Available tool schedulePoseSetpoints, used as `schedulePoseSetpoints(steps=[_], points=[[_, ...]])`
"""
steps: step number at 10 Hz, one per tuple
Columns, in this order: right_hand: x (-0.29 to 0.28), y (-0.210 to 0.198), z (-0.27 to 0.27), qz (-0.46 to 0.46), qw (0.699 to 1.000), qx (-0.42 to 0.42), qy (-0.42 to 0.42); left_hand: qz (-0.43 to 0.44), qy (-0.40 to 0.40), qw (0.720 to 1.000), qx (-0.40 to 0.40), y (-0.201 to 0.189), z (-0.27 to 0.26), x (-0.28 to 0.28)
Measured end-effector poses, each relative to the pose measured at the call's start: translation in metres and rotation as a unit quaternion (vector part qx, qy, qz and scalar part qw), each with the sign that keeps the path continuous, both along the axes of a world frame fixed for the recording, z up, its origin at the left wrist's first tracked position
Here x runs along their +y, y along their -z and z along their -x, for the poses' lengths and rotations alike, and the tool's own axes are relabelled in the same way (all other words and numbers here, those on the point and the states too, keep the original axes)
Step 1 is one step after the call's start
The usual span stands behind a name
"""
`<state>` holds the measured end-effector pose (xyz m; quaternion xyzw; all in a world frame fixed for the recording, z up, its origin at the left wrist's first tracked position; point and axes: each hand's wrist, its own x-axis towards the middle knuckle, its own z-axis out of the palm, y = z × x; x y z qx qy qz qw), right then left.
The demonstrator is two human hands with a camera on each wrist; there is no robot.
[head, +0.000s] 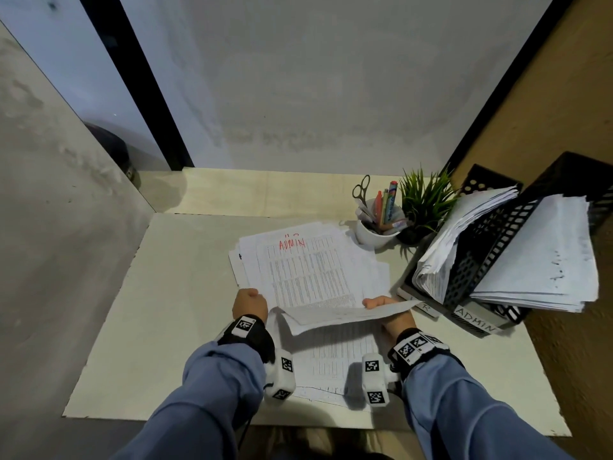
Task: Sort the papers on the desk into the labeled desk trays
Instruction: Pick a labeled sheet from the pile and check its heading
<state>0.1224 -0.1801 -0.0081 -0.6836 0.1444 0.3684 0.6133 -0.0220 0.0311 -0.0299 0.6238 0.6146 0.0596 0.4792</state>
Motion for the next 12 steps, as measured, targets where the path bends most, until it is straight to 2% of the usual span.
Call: schedulePoseSetpoints(steps=[2,3,4,5,6,7,8,9,10,11,12], points=[[0.004,0.000,0.002,-0.034,0.999,-0.004,0.011,0.057,0.020,0.998,-0.024,-0.001,-0.004,0.001],[0.003,0.001,0.002,-0.036,0.999,0.006,0.027,0.083,0.036,0.994,-0.064,-0.007,-0.002,-0.005],[0.007,-0.004,0.002,0.006,0.999,0.017,0.042,0.056,0.046,0.991,-0.110,-0.005,0.001,-0.006],[0.005,0.033,-0.013,0.102,0.994,0.046,0.014,0.033,0.032,0.989,-0.140,-0.011,0.005,-0.010],[0.004,0.028,-0.016,0.126,0.991,0.047,0.022,0.054,0.020,0.984,-0.170,-0.013,0.010,-0.012],[0.001,-0.019,-0.008,0.140,0.989,-0.034,-0.042,0.110,0.008,0.977,-0.184,-0.021,0.012,-0.013],[0.008,-0.026,-0.002,0.051,0.998,-0.040,-0.018,0.154,-0.011,0.967,-0.204,-0.035,0.008,-0.015],[0.013,-0.034,0.000,0.017,0.999,-0.041,-0.008,0.193,-0.038,0.953,-0.231,-0.043,0.007,-0.018],[0.020,-0.036,0.001,-0.036,0.998,-0.047,-0.002,0.281,0.000,0.901,-0.332,-0.046,0.006,-0.020],[0.030,-0.054,0.000,-0.068,0.993,-0.089,-0.026,0.197,0.035,0.922,-0.330,-0.072,-0.005,-0.027],[0.039,-0.086,-0.003,-0.068,0.976,-0.202,-0.050,0.062,0.023,0.933,-0.355,-0.098,-0.019,-0.027]])
